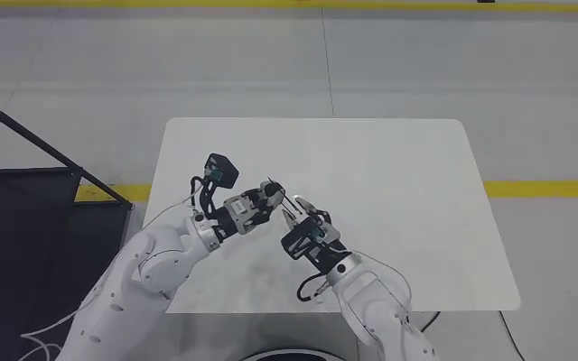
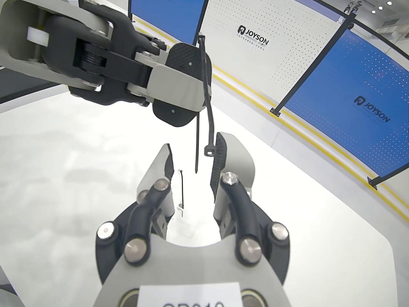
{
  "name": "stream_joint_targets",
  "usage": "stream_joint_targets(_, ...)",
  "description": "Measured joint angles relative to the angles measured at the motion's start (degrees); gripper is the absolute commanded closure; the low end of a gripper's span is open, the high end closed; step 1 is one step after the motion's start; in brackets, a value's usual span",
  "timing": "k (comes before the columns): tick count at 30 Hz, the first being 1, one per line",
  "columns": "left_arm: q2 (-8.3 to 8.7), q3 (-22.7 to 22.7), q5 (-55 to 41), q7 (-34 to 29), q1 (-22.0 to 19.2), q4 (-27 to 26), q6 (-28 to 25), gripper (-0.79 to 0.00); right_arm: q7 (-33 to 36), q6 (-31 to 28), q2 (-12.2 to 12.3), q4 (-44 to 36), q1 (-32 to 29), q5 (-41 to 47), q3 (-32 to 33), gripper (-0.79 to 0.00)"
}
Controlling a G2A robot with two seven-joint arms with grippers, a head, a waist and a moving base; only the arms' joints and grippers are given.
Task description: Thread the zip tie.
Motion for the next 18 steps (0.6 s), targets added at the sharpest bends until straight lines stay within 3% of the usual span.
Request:
stream_joint_targets(2, -0.07, 0.04, 0.10, -0.04, 0.00, 0.02, -0.02, 0.000, -0.01, 0.05, -0.02, 0.07, 0.04, 0.15, 0.08, -0.006)
stream_joint_targets(15, -0.44, 0.09, 0.47, -0.44, -0.17, 0.12, -0.12, 0.000, -0.18, -0.48, -0.05, 0.21, 0.02, 0.84, 0.75, 0.000)
stream_joint_targets(16, -0.48, 0.08, 0.38, -0.41, -0.16, 0.14, -0.12, -0.025, -0.28, -0.48, -0.03, 0.17, -0.07, 0.96, 0.89, 0.000)
stream_joint_targets(18, -0.53, 0.03, 0.21, -0.38, -0.12, 0.14, -0.14, -0.268, -0.40, -0.39, -0.02, 0.11, -0.23, 1.27, 1.18, 0.000)
